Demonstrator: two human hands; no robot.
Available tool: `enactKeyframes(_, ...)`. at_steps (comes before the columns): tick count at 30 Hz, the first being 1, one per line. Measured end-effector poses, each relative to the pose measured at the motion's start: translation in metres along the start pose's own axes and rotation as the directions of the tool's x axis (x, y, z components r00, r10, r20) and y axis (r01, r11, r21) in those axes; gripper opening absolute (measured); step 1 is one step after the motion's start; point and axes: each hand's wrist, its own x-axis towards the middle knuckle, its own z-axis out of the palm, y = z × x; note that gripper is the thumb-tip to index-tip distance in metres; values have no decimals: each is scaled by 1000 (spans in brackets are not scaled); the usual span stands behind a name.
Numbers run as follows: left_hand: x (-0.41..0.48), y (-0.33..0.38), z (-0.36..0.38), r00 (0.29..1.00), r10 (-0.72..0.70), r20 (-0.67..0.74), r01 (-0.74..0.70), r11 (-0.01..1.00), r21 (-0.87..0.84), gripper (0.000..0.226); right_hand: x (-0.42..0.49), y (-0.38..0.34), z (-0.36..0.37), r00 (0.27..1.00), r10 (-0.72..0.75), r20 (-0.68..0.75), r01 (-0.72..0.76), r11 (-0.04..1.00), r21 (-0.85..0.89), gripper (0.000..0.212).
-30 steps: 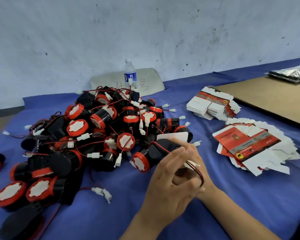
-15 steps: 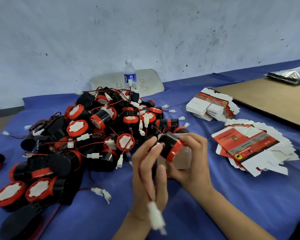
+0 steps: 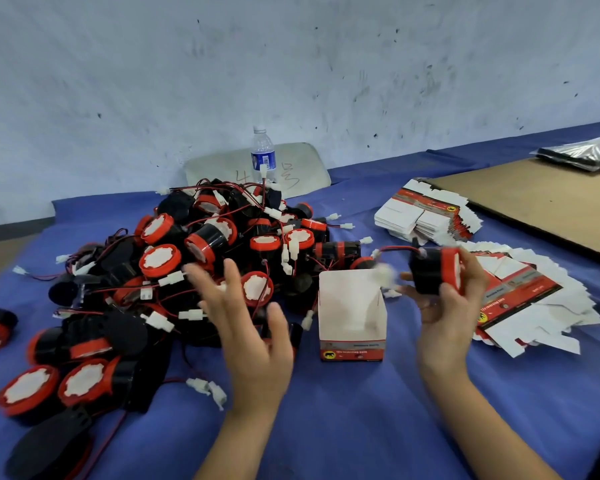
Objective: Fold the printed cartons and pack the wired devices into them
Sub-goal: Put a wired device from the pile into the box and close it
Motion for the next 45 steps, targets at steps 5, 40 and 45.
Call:
enactKeyframes(5,-20,28,8,934,213,287,-197,977,-84,67,-3,-7,2,985,0,172,-22,992,126,31)
enactKeyframes(40,-23,33,9,924,278,262,-202,937,-285,68,-36,-12,9,833,-108,543,261,942,-212,66)
enactKeyframes(45,-21,30,7,958,167,233,-88,945,-316,67,-32,-9,11,784,36,620,26,996,-91,26)
